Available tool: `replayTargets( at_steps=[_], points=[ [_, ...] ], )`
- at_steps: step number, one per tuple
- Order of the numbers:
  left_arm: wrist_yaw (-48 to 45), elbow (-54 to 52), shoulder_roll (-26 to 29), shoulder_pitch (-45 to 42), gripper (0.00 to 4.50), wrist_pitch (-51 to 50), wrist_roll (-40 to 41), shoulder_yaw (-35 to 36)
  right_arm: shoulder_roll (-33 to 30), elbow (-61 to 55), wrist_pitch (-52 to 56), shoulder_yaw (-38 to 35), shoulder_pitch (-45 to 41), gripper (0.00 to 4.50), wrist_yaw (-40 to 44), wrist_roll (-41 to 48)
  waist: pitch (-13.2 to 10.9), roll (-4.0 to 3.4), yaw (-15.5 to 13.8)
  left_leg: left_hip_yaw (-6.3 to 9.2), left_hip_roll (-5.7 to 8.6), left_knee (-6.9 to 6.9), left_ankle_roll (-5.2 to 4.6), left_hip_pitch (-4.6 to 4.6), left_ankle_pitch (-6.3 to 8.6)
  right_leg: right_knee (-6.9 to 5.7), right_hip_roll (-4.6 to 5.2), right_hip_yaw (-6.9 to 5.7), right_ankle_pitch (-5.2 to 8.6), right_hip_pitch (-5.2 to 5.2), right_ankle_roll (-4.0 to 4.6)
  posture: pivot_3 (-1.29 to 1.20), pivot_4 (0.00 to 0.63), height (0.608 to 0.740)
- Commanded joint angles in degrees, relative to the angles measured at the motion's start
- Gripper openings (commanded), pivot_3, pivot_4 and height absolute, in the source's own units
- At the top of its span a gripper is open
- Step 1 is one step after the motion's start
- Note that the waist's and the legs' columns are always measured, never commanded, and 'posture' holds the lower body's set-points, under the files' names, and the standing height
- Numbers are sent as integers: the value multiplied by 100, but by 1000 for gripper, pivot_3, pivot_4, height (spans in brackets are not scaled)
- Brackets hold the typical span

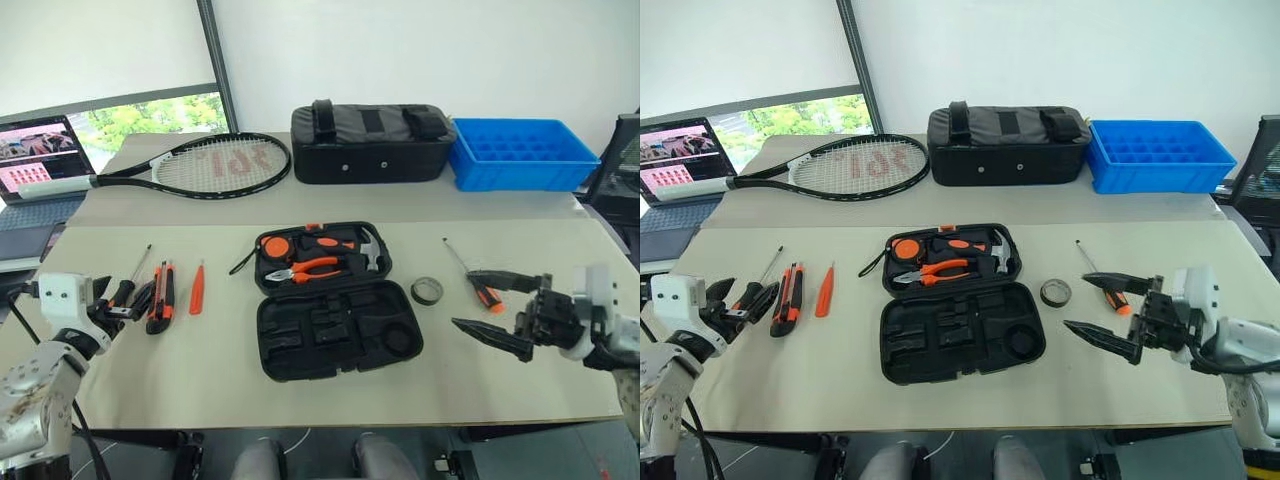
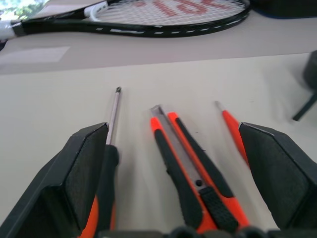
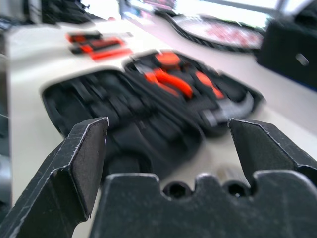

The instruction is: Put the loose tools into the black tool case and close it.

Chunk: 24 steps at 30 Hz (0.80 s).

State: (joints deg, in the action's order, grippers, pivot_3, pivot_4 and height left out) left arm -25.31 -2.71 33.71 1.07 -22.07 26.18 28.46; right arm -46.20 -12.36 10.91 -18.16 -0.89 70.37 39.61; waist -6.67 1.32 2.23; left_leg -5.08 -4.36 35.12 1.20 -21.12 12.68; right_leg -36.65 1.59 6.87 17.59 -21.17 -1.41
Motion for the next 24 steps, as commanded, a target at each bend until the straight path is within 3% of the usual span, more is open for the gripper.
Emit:
replayTargets(
  at_steps=[1, 18, 21, 24],
  points=[
    [279, 248, 168, -214, 4500, -105, -242, 72, -56, -309, 171, 66, -261, 4461, 54, 195, 4, 14, -16, 4, 0, -2, 0, 0, 0, 1, 0, -5, 0, 0, 1, 0, 150, 708],
    [222, 1193, 252, -371, 4500, -329, -702, -173, -13, -550, 502, 27, -518, 4461, 121, 464, 5, 17, -127, 6, -2, -13, 0, -1, 0, -1, 1, -11, -2, -2, 8, 0, 150, 708],
    [215, 1281, 237, -369, 3879, -293, -677, -116, -13, -515, 478, 19, -512, 4500, 154, 466, 6, 15, -118, 6, -2, -13, 1, -1, 0, -1, 1, -11, -2, -2, 8, 0, 150, 708],
    [295, 1363, 216, -409, 2840, -302, -535, 107, 2, -487, 476, 16, -530, 4500, 164, 473, 6, 15, -109, 6, -3, -14, 1, 0, 0, -3, 0, -11, -2, -2, 8, 0, 150, 708]
  ],
)
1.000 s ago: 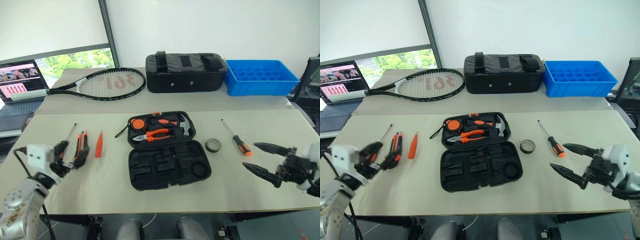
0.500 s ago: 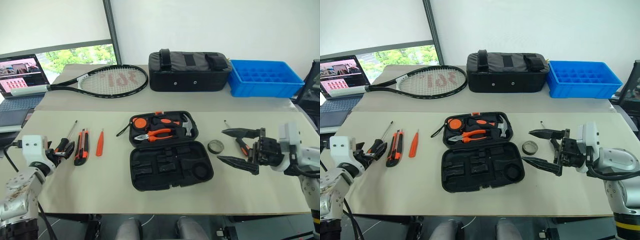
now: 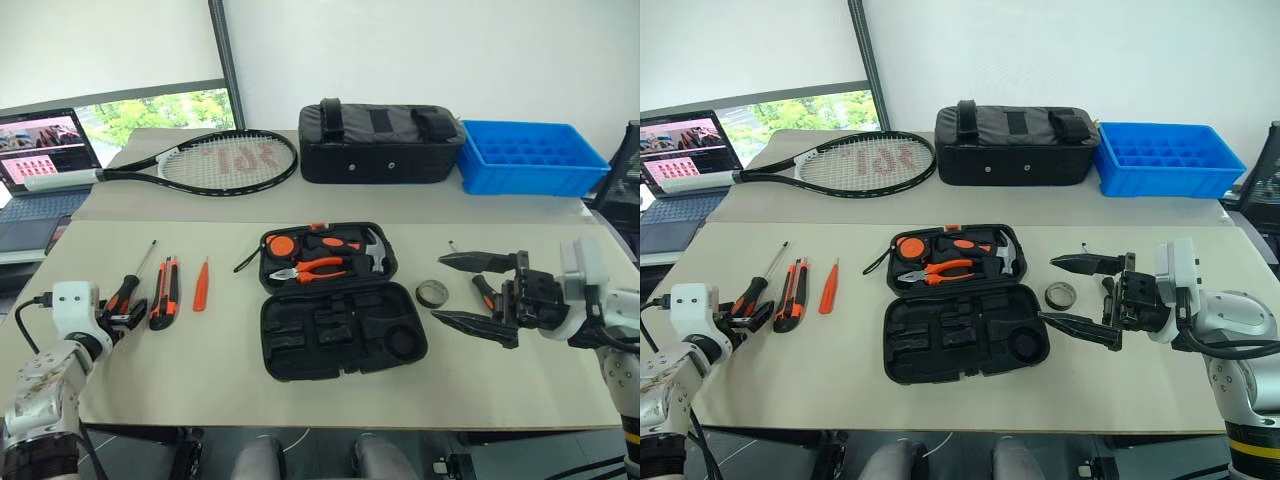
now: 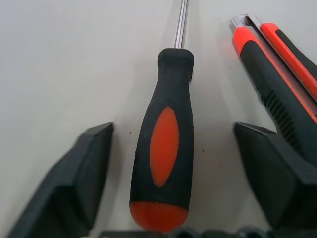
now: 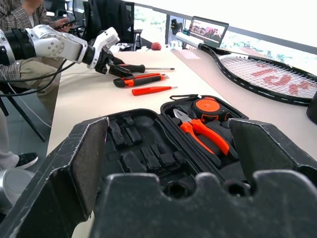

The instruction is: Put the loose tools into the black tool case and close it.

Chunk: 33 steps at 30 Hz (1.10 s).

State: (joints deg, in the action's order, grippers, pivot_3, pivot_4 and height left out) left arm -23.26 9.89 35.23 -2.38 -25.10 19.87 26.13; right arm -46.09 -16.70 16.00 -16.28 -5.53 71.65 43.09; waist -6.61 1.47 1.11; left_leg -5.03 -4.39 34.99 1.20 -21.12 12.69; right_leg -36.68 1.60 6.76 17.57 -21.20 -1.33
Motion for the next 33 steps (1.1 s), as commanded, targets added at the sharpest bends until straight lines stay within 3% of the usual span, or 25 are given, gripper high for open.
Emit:
replayTargets(
  at_steps=[1, 5, 11, 16, 23, 33],
  points=[
    [121, 123, 68, -73, 2407, 12, 134, 410, -4, -45, -36, -180, -67, 4500, 43, 127, 0, 0, 7, 0, 0, 0, 0, 0, 0, -1, 0, 0, 0, 0, 0, 0, 150, 708],
    [121, 169, 69, -165, 998, 185, 313, 691, 9, -7, -48, -193, -72, 4500, 52, 117, -2, 3, 10, 1, -2, 1, 0, 0, 0, -1, -1, -1, 0, -1, 1, 0, 150, 708],
    [-321, -100, 255, -645, 952, 775, 628, 934, 8, 175, -110, -284, -58, 4500, 68, 70, -2, 10, -44, 0, -1, 2, 1, -3, 0, 1, 2, -6, 0, -1, 1, 0, 150, 708],
    [-1820, -999, 543, -956, 952, 834, 938, 24, -59, 396, -238, -509, 134, 4500, 147, -28, -2, 18, -114, 2, 2, 4, 7, -13, -4, 10, 8, -21, -1, 0, 3, 0, 150, 708],
    [-3940, -1084, 974, -1983, 952, 1355, 72, -2390, -111, 707, -488, -841, 514, 4500, 246, -268, 10, -18, -73, 2, 5, -2, 6, -15, -4, 21, -2, -16, -1, 3, 2, 0, 150, 708],
    [-4410, -694, 302, -2919, 952, 1521, -1155, -4226, -3, 435, -669, -1622, 1615, 4500, 222, -333, 11, -24, -48, 11, 9, 10, 4, -31, -4, 31, -13, 4, 2, 7, -3, 0, 150, 708]
  ],
)
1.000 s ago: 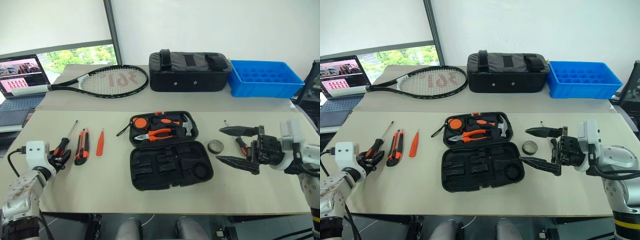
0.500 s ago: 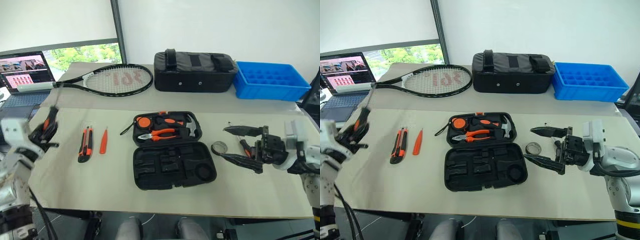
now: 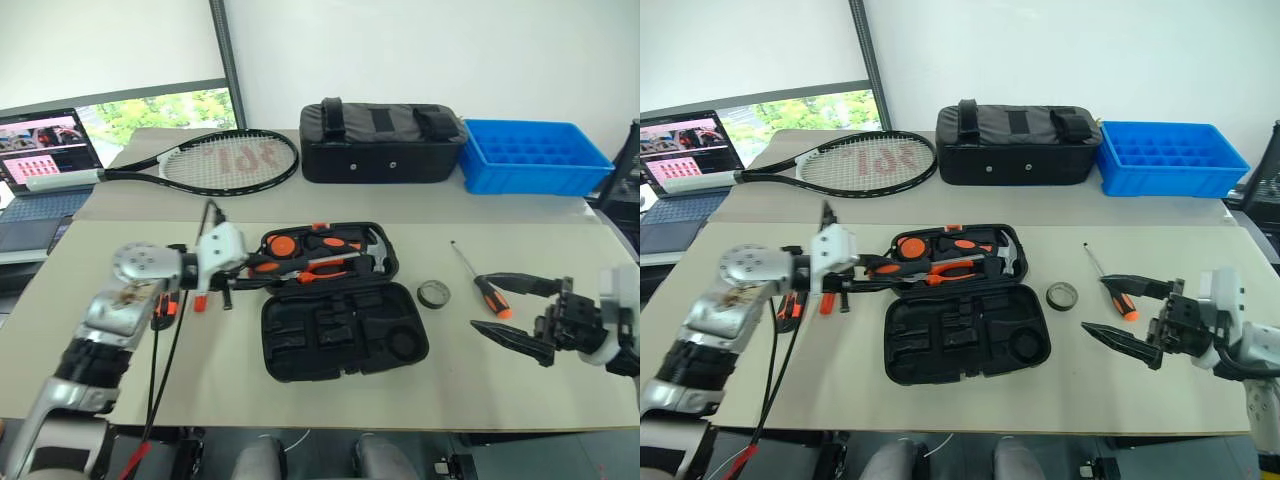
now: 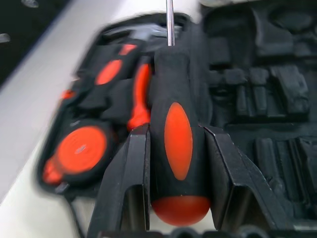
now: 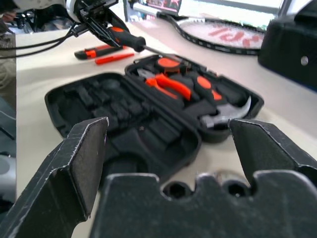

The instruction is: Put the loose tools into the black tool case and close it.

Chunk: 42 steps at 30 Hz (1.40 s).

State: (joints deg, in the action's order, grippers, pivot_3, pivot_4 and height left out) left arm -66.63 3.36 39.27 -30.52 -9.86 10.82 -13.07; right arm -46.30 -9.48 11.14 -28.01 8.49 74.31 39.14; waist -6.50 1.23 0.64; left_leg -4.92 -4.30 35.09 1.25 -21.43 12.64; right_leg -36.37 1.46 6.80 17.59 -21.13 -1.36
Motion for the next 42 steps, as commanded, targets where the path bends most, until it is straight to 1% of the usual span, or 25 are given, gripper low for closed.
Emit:
replayTargets(
  at_steps=[1, 6, 13, 17, 29, 31, 32, 34, 35, 40, 42],
  points=[
    [-98, -95, -144, -69, 952, -121, -230, -354, 38, -326, -185, -493, 280, 4500, -72, 79, 0, 0, 3, 2, 0, 1, 0, -4, 0, 5, 0, 0, -1, 0, -1, 0, 150, 708],
    [-68, -154, -132, 144, 952, -381, -464, -582, 113, -438, -223, -605, 477, 4500, -148, 97, -2, 4, 53, 8, -1, 3, -1, -9, 0, 3, -7, 3, -1, 0, -3, 0, 150, 708],
    [259, -90, -23, 254, 952, -562, -764, -514, 110, -439, -235, -636, 487, 4500, -174, 109, -1, 2, 24, 13, 0, 22, -1, -4, 0, -19, -5, 1, 7, 1, -16, 0, 150, 708],
    [354, -117, 16, 331, 952, -576, -748, -492, 98, -303, -294, -621, 434, 4500, -83, 98, -1, 2, 30, 14, 0, 23, -1, 6, 0, -30, -6, 5, 18, 6, -35, 0, 150, 708],
    [440, -186, 18, 471, 952, -754, -638, -460, 39, -310, -216, -442, 163, 4500, -132, 61, -1, 2, 25, 13, 1, 25, -1, 9, -1, -34, -6, 6, 17, 7, -32, 0, 150, 708],
    [576, -156, -39, 419, 1957, -647, -664, -380, 39, -353, -182, -431, 159, 4500, -165, 72, -1, 2, 28, 13, 0, 25, -1, 10, -1, -34, -6, 7, 16, 7, -32, 0, 150, 708],
    [642, -113, -66, 365, 2123, -560, -687, -337, 39, -360, -172, -420, 148, 4500, -177, 71, -1, 1, 24, 13, 1, 25, -1, 10, -1, -35, -6, 7, 16, 7, -31, 0, 150, 708],
    [630, -151, -81, 273, 2808, -406, -591, -195, 40, -363, -167, -412, 140, 4500, -190, 70, -2, 2, 15, 13, 1, 25, -1, 11, -1, -36, -6, 7, 16, 7, -32, 0, 150, 708],
    [649, -238, -81, 243, 3080, -432, -489, -77, 41, -364, -171, -418, 144, 4500, -193, 71, -2, 3, 14, 13, 1, 25, -1, 10, -1, -37, -5, 6, 16, 7, -32, 0, 150, 708],
    [540, -886, 41, 289, 3080, -684, 28, 434, 70, -414, -187, -505, 250, 4500, -206, 101, -2, 1, 20, 13, 0, 27, -2, 3, -2, -35, -5, 5, 15, 3, -29, 0, 150, 708],
    [536, -1055, -19, 245, 3080, -812, 246, 587, 81, -429, -192, -521, 286, 4500, -209, 107, -1, -1, 14, 13, 0, 27, -2, 0, -1, -32, -4, 5, 11, 3, -23, 0, 150, 708]
  ],
)
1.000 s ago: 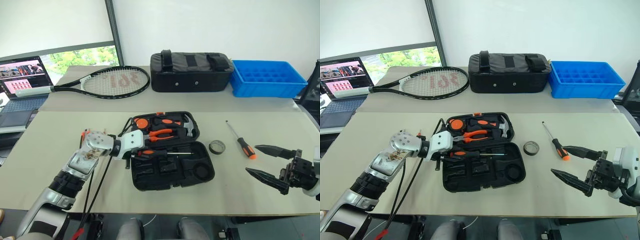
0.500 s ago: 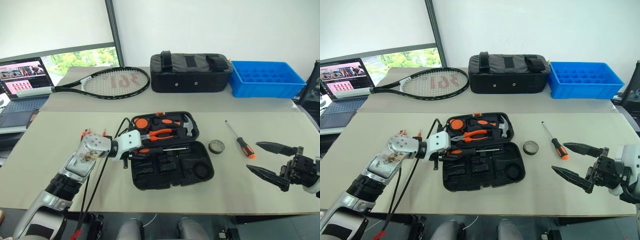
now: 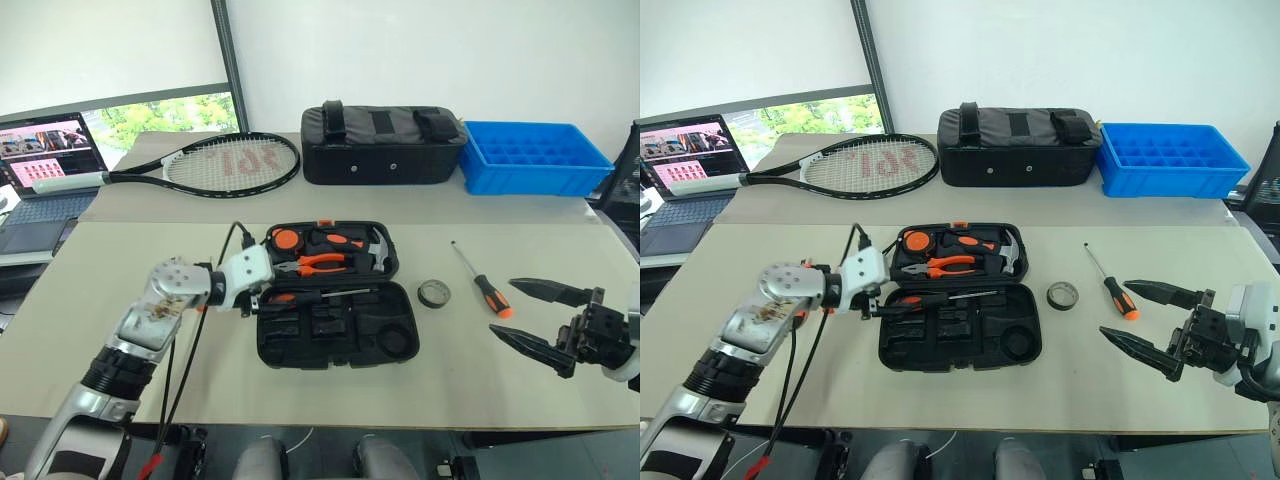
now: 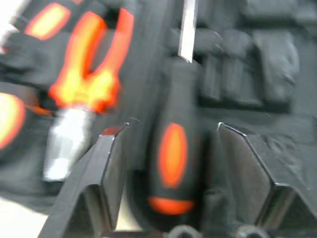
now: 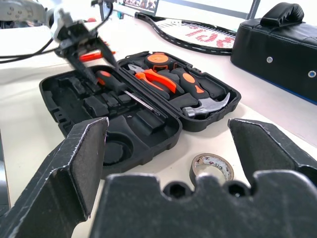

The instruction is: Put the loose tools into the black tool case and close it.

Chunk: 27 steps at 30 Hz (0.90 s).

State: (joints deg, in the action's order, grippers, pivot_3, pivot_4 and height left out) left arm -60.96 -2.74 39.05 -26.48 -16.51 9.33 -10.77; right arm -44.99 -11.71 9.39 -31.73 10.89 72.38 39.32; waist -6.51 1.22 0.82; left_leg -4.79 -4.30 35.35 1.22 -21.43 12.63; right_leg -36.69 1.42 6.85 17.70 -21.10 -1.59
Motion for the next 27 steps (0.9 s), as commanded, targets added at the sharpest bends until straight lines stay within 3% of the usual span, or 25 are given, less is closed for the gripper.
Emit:
replayTargets(
  at_steps=[1, 2, 3, 9, 15, 24, 27],
  points=[
    [35, -441, -166, -232, 3080, -104, 510, 417, -44, -202, -25, -141, 48, 4500, -19, 87, 1, -1, -6, 0, 0, 0, 0, -1, 0, 0, 0, 1, -2, 0, 3, 0, 150, 708],
    [138, -395, -337, -287, 2567, -97, 582, 447, -40, -197, -36, -128, 44, 4500, -25, 87, 0, 0, -16, 0, 0, 0, 0, -3, 0, 2, 0, 0, -2, 0, 4, 0, 150, 708],
    [220, -327, -474, -320, 2368, -52, 569, 424, -34, -191, -50, -112, 32, 4500, -32, 83, 0, 1, -35, 0, 3, 0, 0, -3, 0, 3, 3, 0, -2, 1, 4, 0, 150, 708],
    [508, 478, -1307, -256, 93, 408, 424, 192, -30, -203, -44, -40, -54, 4500, -82, 79, -1, 2, -35, 8, 12, 13, 0, -5, 0, -1, 4, 4, -1, 6, 1, 0, 150, 708],
    [189, 1512, -1753, -349, 93, 735, 317, -136, -8, -215, -55, -23, -20, 4500, -98, 48, -2, 3, 6, 15, 15, 14, 0, -5, 0, -4, 1, 5, -1, 5, 0, 0, 150, 708],
    [128, 2488, -1495, -463, 93, 1205, -819, -912, -90, -177, -58, -39, 96, 4500, -181, -162, 3, -4, -7, 27, 26, 14, 0, 3, 0, 0, 5, 9, 5, 24, -11, 0, 150, 708],
    [183, 2570, -1566, -490, 93, 1117, -846, -926, -159, -95, -64, 76, 188, 4500, -543, -709, 4, -5, 3, 30, 26, 14, 0, 15, 0, 2, 5, 7, 15, 64, -26, 0, 150, 708]
  ],
)
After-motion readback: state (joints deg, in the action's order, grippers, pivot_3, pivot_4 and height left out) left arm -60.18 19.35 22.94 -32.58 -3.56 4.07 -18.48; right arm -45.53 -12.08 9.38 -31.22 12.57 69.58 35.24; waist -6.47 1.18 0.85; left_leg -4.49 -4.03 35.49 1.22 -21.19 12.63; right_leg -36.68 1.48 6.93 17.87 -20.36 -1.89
